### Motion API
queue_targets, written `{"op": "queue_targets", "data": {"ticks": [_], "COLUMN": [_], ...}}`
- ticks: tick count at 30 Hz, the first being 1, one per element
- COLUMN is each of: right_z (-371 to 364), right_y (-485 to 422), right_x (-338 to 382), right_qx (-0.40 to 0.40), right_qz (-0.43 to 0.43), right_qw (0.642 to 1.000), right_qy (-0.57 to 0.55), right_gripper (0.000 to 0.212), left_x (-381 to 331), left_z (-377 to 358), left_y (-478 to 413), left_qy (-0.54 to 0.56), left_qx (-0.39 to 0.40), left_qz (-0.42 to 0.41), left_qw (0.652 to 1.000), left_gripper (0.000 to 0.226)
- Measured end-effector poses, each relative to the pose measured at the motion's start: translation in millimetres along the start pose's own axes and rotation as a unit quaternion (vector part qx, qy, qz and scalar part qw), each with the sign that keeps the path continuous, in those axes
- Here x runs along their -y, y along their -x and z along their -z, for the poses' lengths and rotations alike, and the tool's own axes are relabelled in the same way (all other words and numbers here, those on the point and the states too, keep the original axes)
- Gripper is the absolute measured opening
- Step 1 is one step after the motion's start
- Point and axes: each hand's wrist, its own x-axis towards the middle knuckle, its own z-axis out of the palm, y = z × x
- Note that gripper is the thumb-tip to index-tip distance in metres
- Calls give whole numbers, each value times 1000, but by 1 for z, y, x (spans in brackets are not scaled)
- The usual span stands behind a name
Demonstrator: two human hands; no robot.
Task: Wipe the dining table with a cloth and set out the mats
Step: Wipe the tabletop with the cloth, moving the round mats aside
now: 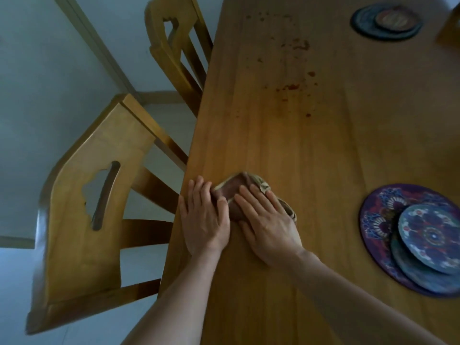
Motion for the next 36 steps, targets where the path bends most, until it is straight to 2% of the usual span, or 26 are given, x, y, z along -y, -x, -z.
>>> {"op": "queue_targets", "data": {"ticks": [3, 6, 11, 17, 20, 23, 29, 34, 36], "right_z": [5, 17, 30, 23, 17, 9, -6, -3, 2], "right_y": [39, 42, -17, -95, -104, -88, 6, 94, 115], "right_x": [-29, -59, -80, -69, -53, -29, 18, -2, -19], "right_qx": [-3, -31, -74, -92, -78, -61, -17, 18, 22], "right_qz": [-11, -59, -170, -222, -195, -132, -25, 23, 23], "right_qw": [1000, 998, 983, 971, 978, 989, 999, 1000, 999], "right_qy": [11, 1, 19, 4, 11, 23, -14, -6, -2], "right_gripper": [56, 57, 55, 60, 60, 59, 56, 55, 55], "left_x": [0, -2, -3, -2, -1, 1, 2, 26, 39], "left_z": [-1, -2, -3, -6, -6, -6, 0, 16, 21], "left_y": [0, 2, 0, -2, -2, -2, -1, 42, 73], "left_qy": [0, 4, -11, -3, 8, 15, 10, 19, 16], "left_qx": [-7, -9, -8, -20, -27, -23, -11, 65, 86], "left_qz": [-3, -1, 0, 3, 1, 2, -10, -122, -137], "left_qw": [1000, 1000, 1000, 1000, 1000, 1000, 1000, 990, 987], "left_gripper": [66, 67, 71, 74, 74, 72, 74, 74, 70]}}
